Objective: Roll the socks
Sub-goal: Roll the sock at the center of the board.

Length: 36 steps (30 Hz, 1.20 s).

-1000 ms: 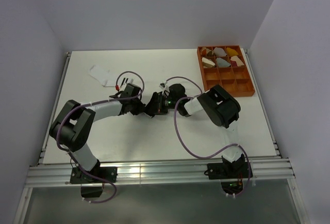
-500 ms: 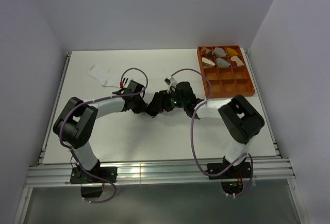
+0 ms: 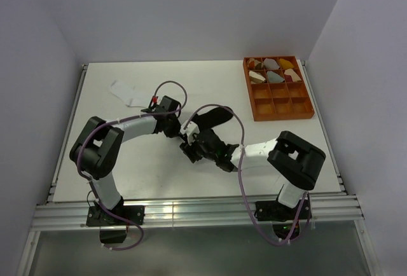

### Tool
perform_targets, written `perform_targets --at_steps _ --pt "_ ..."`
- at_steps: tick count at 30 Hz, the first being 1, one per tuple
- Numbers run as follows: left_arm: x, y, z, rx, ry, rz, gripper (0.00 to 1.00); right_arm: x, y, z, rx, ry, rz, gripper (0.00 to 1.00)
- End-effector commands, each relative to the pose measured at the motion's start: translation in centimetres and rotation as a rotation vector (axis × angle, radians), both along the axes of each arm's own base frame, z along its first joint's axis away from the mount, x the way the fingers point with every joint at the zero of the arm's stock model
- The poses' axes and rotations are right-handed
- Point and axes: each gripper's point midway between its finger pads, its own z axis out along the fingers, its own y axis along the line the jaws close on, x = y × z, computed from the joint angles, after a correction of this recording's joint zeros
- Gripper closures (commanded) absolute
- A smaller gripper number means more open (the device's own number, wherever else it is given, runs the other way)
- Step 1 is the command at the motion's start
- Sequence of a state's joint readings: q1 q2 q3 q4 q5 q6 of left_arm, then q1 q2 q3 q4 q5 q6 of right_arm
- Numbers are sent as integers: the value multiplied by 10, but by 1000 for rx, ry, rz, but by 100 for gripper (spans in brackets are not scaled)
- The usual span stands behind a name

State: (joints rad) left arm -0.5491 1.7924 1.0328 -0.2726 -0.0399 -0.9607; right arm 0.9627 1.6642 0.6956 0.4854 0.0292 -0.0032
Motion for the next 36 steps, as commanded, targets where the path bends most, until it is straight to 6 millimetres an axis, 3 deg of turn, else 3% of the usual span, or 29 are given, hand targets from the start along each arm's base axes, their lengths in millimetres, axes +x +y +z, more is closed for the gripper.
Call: perform_targets --at_steps 1,11,36 --pt "-60 37 -62 202 236 -73 99 26 -10 11 -79 -210 -70 41" --pt "-58 35 -61 209 244 -91 100 27 1 11 -146 -322 -57 44" --pt "-61 32 -60 202 251 -104 100 37 22 -4 -150 -327 -34 48"
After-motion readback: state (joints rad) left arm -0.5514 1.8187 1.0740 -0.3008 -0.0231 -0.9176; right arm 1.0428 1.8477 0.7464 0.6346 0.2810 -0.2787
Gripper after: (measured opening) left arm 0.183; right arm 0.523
